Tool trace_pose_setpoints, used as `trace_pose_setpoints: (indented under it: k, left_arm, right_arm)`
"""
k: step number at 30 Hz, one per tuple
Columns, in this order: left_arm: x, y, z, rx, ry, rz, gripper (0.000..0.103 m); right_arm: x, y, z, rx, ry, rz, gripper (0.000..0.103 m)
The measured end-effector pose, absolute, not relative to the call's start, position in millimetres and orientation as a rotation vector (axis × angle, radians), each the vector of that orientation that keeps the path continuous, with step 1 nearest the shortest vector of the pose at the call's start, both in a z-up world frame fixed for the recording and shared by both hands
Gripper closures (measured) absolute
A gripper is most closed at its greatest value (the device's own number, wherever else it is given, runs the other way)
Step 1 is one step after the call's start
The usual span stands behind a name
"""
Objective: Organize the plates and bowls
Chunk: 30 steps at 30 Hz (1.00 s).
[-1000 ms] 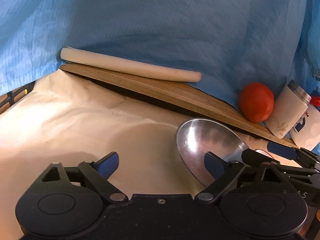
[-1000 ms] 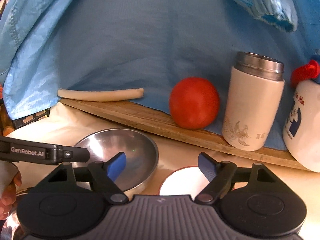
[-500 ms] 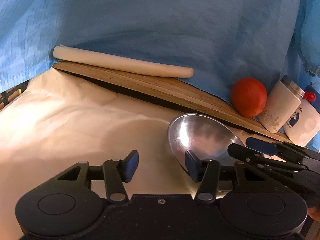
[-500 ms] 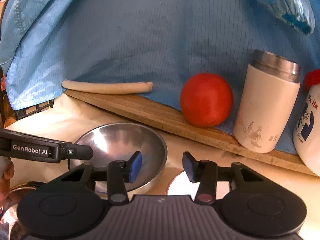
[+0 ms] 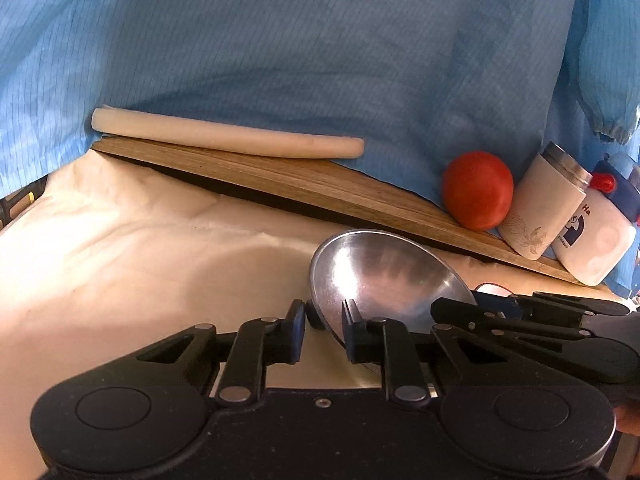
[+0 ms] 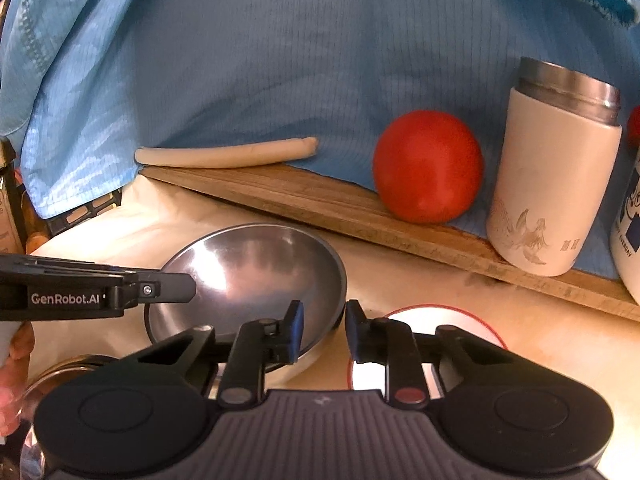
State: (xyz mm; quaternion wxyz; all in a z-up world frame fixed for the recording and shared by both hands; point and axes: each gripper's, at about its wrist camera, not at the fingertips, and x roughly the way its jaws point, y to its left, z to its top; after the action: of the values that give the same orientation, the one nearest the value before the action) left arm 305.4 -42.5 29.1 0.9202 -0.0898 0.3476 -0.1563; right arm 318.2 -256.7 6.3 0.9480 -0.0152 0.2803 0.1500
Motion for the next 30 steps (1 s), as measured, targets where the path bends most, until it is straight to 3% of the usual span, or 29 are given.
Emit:
trace_pose_setpoints:
  k: [15,30]
  left_arm:
    - [291.0,-44.2,37.8,-0.222,0.678,-0.267,0.088]
    - [241.8,-68.0,80.3,-0.238,0.588,-0.305,0.087]
  right_arm:
    - [311.1,-266.7,14.3,0.054,0.581,0.286,0.093]
    - [249.1,-306.8,50.3,0.174,0.462,0.257,0.094]
